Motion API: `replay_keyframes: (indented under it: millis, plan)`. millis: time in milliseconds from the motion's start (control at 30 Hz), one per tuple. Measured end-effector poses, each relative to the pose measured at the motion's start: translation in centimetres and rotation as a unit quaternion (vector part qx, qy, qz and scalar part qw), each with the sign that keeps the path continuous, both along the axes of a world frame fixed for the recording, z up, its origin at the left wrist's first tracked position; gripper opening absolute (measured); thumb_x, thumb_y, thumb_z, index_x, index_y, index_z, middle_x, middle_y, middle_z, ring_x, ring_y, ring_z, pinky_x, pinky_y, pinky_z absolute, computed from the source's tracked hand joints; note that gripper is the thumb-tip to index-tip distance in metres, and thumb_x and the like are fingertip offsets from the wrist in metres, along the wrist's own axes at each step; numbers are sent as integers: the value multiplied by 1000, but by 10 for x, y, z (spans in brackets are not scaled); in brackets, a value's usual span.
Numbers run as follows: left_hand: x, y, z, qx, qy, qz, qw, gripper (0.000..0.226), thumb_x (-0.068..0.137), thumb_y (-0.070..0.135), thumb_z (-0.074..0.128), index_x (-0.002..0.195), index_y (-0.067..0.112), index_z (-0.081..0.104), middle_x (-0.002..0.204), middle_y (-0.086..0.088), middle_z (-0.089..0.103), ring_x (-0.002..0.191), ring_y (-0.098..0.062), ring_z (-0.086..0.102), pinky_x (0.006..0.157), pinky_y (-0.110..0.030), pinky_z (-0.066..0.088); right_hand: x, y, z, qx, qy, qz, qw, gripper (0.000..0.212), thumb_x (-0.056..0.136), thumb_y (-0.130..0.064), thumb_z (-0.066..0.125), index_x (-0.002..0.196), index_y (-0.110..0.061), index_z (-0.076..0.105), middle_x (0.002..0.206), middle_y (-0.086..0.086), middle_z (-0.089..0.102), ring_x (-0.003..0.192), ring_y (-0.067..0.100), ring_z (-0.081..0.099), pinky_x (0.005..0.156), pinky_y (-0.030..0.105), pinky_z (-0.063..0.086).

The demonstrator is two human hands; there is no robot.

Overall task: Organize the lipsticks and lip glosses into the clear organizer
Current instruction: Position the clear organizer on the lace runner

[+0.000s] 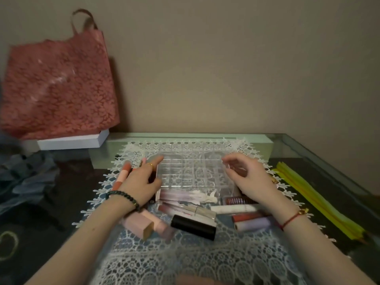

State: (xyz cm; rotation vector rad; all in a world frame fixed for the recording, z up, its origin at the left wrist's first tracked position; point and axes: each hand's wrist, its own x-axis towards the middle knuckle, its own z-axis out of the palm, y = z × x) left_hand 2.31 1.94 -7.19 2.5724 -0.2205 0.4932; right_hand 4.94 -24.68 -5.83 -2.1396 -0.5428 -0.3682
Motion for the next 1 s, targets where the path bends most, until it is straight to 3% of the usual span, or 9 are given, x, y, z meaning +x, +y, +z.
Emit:
replay_keyframes:
  millis: [133,233,300,367,433,567,767,900,1000]
  plan:
    - [0,0,-1,-4,8,8,1000,57,85,21,49,137,35,31,61,12,54,54,7,47,68,-7,18,1,-6,1,34,32,38,998,27,86,-7,56,106,-26,56,106,-13,61,102,-1,57,85,9,44]
    - [0,0,0,-4,11,16,1000,57,84,23,48,136,37,31,55,10,54,51,8,48,72,-8,17,0,-15,7,61,21,59,996,34,86,-2,55,104,-31,55,107,-12,62,101,-3,57,89,11,43]
    - [0,0,-1,-19,13,9,1000,58,84,21,49,136,37,31,52,8,53,51,6,51,70,0,20,0,-25,12,55,-6,29,998,34,86,-4,55,102,-33,55,106,-15,61,99,-7,57,86,10,42]
    - [0,0,-1,-27,16,1,1000,58,84,19,50,136,36,31,51,6,53,51,8,51,69,5,21,1,-37,14,-13,-30,-38,999,28,88,-12,55,109,-32,56,107,-19,58,99,-6,54,86,14,40]
    - [0,0,-1,-14,11,6,1000,57,84,21,49,136,37,31,57,7,58,49,7,51,71,1,17,2,-47,12,-100,-49,-97,989,27,89,-21,54,115,-27,56,107,-16,57,100,-2,52,86,19,38]
    - [0,1,-3,-3,-4,6,1000,59,84,19,50,137,36,30,78,-8,69,49,4,49,69,0,18,4,-52,10,-162,-31,-127,978,28,88,-26,56,116,-23,57,106,-7,62,91,3,52,77,17,37]
    - [-1,-2,0,-11,8,1,1000,59,84,17,51,137,32,32,47,11,51,49,6,51,65,-7,22,3,-45,8,-227,11,-130,965,25,84,-29,60,108,-21,61,106,-3,58,86,5,48,70,16,34]
    - [-4,-2,1,-25,3,4,1000,58,84,16,52,137,31,34,40,9,46,51,10,50,64,-5,26,-5,-52,21,-194,65,-29,978,6,76,-33,68,81,-30,66,85,-12,61,74,3,54,59,13,39]
    - [-4,-2,1,-26,2,5,1000,58,84,16,52,137,33,33,43,9,48,48,5,48,65,-5,25,-11,-58,27,-221,149,72,961,6,74,-33,71,79,-31,69,74,-12,61,64,-4,53,58,14,43]
